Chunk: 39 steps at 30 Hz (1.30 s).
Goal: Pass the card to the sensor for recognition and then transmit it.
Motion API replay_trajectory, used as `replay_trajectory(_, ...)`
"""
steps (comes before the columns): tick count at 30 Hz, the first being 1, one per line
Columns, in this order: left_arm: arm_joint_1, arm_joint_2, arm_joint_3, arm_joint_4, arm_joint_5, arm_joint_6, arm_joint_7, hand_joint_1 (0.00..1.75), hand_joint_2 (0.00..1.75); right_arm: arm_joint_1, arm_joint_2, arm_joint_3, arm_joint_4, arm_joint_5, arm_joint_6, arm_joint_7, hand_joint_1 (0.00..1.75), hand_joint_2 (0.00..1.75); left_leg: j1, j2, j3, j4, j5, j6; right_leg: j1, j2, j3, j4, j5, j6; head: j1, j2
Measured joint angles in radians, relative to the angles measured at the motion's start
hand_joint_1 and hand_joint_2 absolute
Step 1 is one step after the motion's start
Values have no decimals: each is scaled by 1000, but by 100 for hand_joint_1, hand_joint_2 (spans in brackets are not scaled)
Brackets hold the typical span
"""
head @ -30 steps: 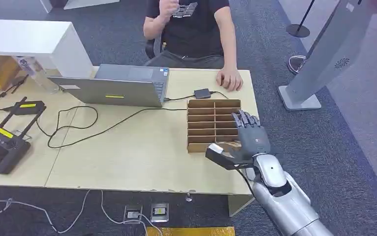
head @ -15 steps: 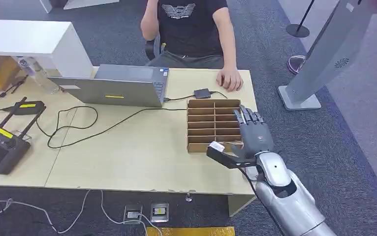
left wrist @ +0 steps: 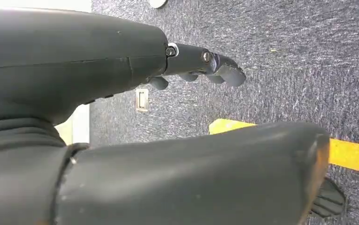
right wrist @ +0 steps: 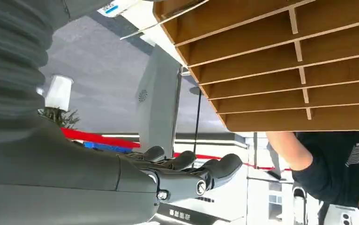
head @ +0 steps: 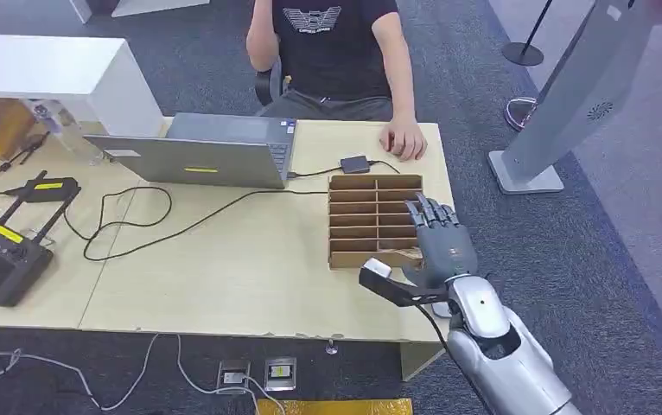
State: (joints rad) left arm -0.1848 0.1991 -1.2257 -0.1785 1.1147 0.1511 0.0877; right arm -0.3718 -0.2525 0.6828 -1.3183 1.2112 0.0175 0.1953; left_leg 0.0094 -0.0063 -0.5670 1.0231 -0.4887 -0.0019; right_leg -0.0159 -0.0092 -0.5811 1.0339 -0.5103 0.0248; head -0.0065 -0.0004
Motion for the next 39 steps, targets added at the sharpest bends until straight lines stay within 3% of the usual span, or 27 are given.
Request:
replay_trajectory(16,0,-9,0,0,-6,51,-2,0,0,49,-14,8,-34,-36,-5,40,0,175,0,0,0,0,0,0,0,0,0,0,0,0,0,0)
replay_trajectory(32,-1,-18,0,0,-11,55,-5,0,0,60,-13,42,73,-69,-236,-16,0,175,0,0,-1,0,0,0,0,0,0,0,0,0,0,0)
replay_trajectory(39,-1,-21,0,0,-14,56,-12,0,0,56,-7,54,132,-85,-275,-45,0,175,0,0,0,0,0,0,0,0,0,0,0,0,0,0)
